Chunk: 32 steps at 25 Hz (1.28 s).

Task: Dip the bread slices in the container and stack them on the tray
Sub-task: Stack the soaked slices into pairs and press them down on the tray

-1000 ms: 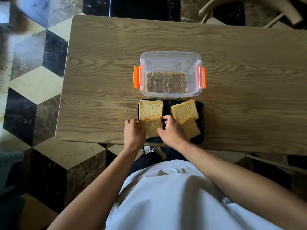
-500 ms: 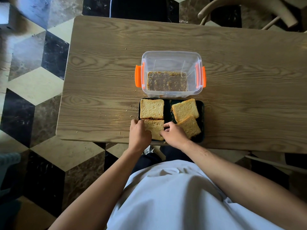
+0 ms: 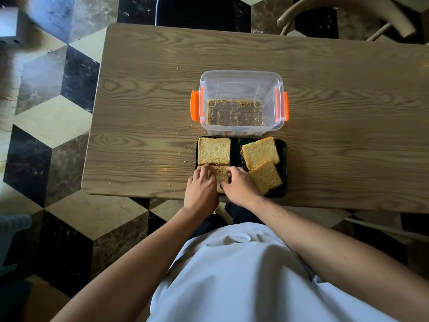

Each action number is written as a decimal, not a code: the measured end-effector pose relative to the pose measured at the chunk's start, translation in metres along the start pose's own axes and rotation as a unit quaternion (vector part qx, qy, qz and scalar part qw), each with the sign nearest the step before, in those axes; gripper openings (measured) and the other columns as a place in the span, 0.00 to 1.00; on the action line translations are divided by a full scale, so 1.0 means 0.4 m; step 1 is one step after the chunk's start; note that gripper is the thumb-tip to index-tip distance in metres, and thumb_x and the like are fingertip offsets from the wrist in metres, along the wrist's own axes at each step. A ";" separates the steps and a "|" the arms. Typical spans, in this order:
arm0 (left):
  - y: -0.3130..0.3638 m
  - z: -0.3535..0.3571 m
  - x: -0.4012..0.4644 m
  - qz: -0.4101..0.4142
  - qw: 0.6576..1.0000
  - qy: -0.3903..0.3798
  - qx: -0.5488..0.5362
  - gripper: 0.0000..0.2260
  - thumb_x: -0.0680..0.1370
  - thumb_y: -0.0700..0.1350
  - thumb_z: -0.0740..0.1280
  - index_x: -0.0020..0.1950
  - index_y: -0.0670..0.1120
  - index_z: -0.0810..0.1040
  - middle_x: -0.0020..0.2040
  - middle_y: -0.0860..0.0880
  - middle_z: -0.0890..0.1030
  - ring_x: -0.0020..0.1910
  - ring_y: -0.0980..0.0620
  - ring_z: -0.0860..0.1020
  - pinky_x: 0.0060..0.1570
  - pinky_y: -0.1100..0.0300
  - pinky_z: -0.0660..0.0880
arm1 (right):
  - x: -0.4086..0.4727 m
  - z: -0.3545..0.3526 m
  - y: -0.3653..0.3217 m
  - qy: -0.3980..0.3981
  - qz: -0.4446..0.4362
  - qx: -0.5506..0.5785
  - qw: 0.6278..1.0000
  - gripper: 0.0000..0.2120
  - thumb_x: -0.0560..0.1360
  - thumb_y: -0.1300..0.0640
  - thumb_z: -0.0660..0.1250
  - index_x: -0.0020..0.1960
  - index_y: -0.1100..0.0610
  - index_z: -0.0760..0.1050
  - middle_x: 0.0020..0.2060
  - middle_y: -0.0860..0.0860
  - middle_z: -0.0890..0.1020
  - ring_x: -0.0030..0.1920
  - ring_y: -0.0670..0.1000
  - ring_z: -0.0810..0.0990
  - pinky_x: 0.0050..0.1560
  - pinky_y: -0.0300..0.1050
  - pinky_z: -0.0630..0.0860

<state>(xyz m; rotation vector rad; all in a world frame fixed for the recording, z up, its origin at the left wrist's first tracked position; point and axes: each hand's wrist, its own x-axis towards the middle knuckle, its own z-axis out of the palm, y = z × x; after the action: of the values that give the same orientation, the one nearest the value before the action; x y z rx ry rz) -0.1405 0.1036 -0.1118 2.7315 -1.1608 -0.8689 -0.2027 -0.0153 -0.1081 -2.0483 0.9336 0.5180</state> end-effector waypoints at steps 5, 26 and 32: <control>0.002 0.000 -0.003 -0.003 1.000 -0.001 -0.022 0.30 0.72 0.41 0.68 0.74 0.43 0.66 0.73 0.42 0.65 0.71 0.40 0.65 0.66 0.47 0.69 | -0.004 -0.006 0.003 0.003 -0.003 -0.001 1.000 0.25 0.76 0.50 0.65 0.70 0.57 0.68 0.66 0.55 0.73 0.63 0.56 0.73 0.61 0.49 0.71; 0.240 -0.083 0.190 -0.210 0.871 -0.030 -0.443 0.11 0.72 0.36 0.66 0.31 0.46 0.72 0.26 0.50 0.73 0.25 0.52 0.69 0.24 0.64 0.63 | 0.071 -0.201 0.201 0.163 0.039 0.073 0.983 0.27 0.73 0.57 0.69 0.70 0.60 0.67 0.61 0.59 0.72 0.58 0.57 0.74 0.57 0.49 0.73; 0.258 -0.074 0.203 -0.219 0.867 -0.031 -0.447 0.05 0.71 0.36 0.64 0.39 0.37 0.80 0.32 0.45 0.78 0.29 0.49 0.72 0.30 0.59 0.67 | 0.048 -0.208 0.226 0.175 0.036 0.066 0.982 0.26 0.72 0.55 0.70 0.67 0.59 0.69 0.59 0.58 0.74 0.56 0.56 0.74 0.51 0.43 0.69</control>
<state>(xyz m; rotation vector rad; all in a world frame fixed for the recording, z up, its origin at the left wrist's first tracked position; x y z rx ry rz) -0.1466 -0.0302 -0.0992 2.1519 -0.0181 -1.1538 -0.2566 -0.1268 -0.1169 -2.0242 1.2184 0.1277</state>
